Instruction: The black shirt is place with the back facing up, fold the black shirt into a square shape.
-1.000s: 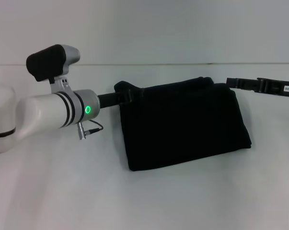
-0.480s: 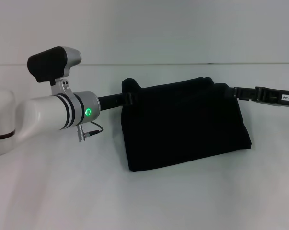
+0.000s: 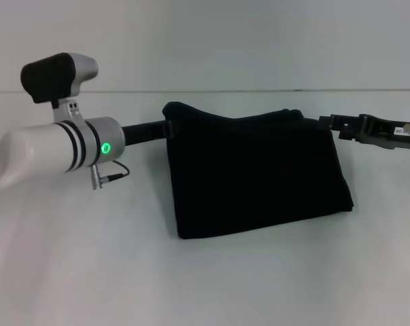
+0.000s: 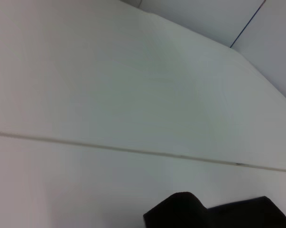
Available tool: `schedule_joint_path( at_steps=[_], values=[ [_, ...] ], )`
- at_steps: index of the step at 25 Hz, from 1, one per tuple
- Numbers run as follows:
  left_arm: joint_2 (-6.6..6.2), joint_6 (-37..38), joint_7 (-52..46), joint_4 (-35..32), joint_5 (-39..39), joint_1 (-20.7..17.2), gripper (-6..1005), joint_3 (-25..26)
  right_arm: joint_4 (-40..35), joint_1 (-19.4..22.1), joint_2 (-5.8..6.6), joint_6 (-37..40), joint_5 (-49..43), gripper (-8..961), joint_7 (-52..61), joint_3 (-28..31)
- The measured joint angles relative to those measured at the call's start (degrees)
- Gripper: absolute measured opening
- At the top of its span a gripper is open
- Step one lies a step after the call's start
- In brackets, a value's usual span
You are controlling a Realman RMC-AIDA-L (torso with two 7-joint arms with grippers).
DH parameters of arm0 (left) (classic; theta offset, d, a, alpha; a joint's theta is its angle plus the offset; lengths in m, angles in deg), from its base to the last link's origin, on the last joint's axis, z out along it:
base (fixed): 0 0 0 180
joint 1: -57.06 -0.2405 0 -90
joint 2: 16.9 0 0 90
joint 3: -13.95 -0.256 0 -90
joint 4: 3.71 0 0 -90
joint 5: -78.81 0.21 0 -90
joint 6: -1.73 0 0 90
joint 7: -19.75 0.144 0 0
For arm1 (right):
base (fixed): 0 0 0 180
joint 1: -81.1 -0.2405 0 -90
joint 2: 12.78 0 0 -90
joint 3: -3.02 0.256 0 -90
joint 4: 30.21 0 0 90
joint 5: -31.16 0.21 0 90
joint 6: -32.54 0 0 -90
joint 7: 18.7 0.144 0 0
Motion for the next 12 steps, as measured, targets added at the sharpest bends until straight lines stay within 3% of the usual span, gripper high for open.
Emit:
schedule_joint_path(
  at_steps=[5, 12],
  values=[
    [-1.34, 1.05, 0.74, -0.5, 0.44, -0.01, 2, 0.0, 3.03, -1.64, -0.21, -3.53, 0.08, 776, 2.83, -0.05],
    [-2.01, 1.51, 1.49, -0.82, 1.25, 0.45, 1, -0.04, 5.56, -2.94, -1.2, -7.5, 0.32, 776, 3.62, 0.12]
  ],
)
